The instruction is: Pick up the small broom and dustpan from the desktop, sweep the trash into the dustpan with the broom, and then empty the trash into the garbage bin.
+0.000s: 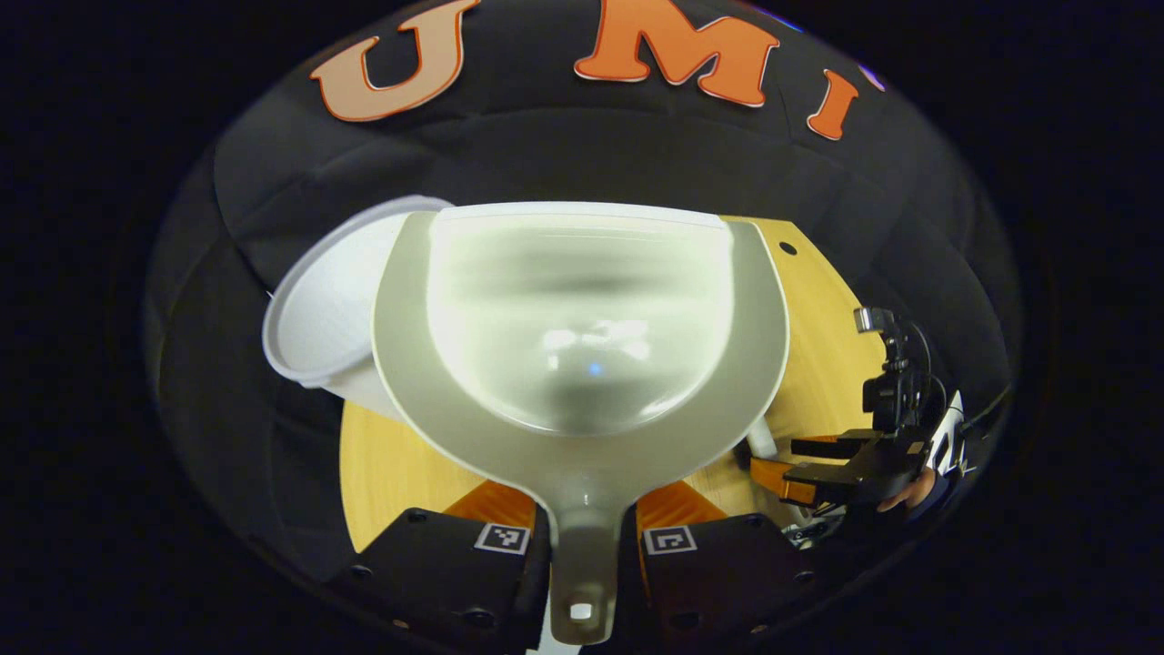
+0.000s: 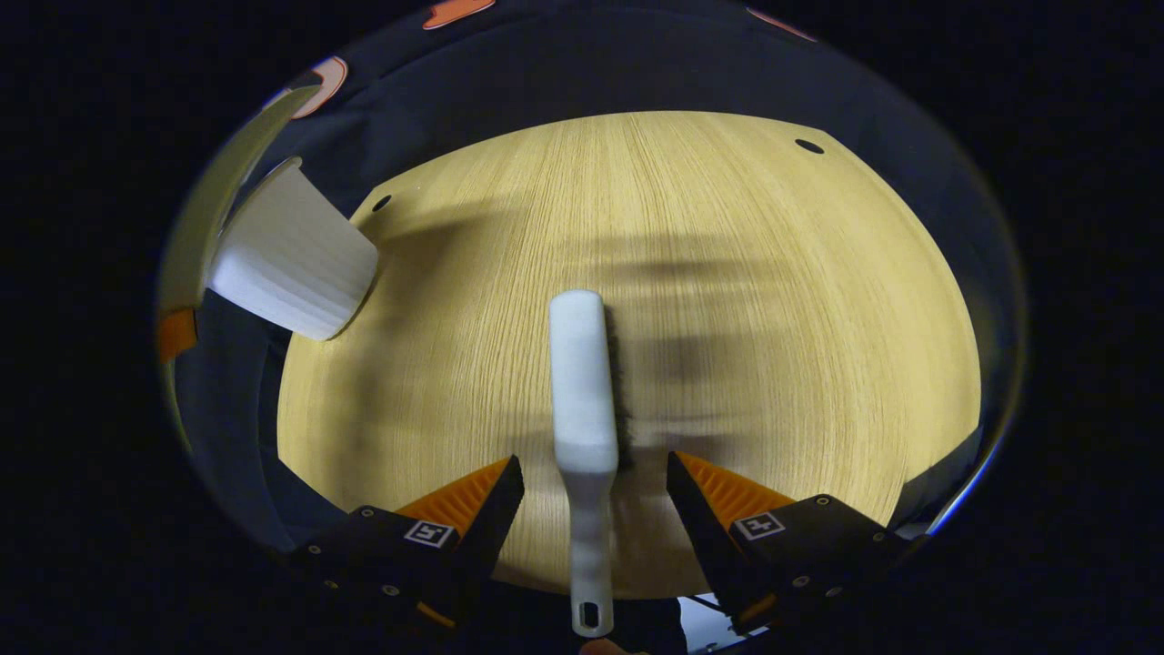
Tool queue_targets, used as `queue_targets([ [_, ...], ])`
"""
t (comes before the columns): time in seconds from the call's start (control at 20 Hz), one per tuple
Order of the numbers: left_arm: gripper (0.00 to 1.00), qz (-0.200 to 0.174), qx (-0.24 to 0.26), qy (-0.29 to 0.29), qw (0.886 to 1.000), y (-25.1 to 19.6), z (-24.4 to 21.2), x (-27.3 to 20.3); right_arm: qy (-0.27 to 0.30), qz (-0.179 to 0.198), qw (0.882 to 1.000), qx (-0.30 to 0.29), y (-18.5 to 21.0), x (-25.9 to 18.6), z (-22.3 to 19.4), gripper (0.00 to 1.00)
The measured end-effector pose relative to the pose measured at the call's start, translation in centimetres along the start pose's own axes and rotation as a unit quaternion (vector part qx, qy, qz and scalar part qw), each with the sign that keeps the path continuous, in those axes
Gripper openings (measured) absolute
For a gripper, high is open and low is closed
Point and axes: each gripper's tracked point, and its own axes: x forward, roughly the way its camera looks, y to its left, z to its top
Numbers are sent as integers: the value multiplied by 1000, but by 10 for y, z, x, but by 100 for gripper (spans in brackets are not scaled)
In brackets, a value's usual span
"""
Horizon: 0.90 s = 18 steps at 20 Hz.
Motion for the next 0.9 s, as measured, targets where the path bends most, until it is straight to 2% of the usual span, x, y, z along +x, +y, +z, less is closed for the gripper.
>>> queue_targets([
  [0.2, 31, -3, -20, 62, 998, 1, -36, 36, -3, -4, 1000, -5, -7, -6, -4, 95],
  [0.4, 31, 9, -41, 102, 994, 18, -66, 70, -8, -4, 1000, -11, -7, -5, -5, 96],
  [0.9, 33, 5, -84, 173, 981, 13, -102, 106, -3, -21, 1000, -21, -15, -7, -6, 96],
])
